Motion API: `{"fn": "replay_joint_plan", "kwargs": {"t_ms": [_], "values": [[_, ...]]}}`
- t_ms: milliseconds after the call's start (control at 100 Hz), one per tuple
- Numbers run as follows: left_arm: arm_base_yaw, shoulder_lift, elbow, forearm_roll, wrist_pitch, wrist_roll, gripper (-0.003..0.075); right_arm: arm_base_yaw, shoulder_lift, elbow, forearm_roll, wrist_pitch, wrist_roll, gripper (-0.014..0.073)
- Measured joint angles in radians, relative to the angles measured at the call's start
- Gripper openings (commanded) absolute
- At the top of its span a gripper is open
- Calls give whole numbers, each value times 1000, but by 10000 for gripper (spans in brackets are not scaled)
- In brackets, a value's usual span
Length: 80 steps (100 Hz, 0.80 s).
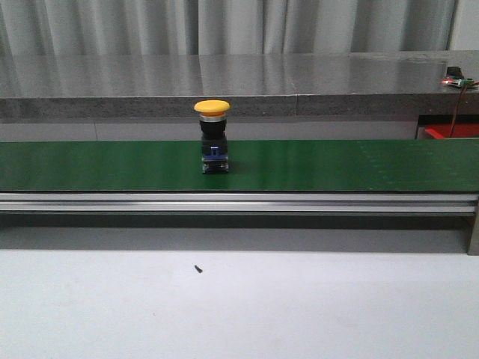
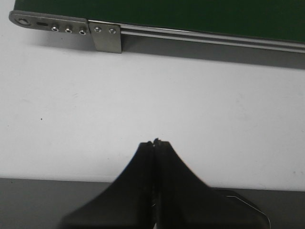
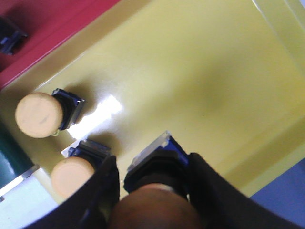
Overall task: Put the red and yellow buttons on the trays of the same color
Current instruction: 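Carry the yellow button over the yellow tray and open the right gripper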
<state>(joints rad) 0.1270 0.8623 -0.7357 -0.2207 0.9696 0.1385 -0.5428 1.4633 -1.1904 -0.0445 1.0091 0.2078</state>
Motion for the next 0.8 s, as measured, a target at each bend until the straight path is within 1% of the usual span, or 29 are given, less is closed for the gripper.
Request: {"fn": "replay_joint_plan", "kwargs": {"t_ms": [160, 290, 560, 720, 770, 800], "values": [[0, 0, 0, 0, 0, 0, -20, -15, 77, 15, 14, -55, 0, 253], [0, 0, 0, 0, 0, 0, -20, -15, 147, 15, 51, -99, 0, 253], [0, 0, 0, 0, 0, 0, -20, -15, 270, 15, 140, -242, -26, 253], [0, 0, 0, 0, 0, 0, -20, -15, 321, 15, 169, -312, -42, 253], [0, 0, 0, 0, 0, 0, -20, -15, 327, 15, 173, -321, -42, 262], [0, 0, 0, 0, 0, 0, -20, -15, 329, 15, 174, -323, -43, 281]]}}
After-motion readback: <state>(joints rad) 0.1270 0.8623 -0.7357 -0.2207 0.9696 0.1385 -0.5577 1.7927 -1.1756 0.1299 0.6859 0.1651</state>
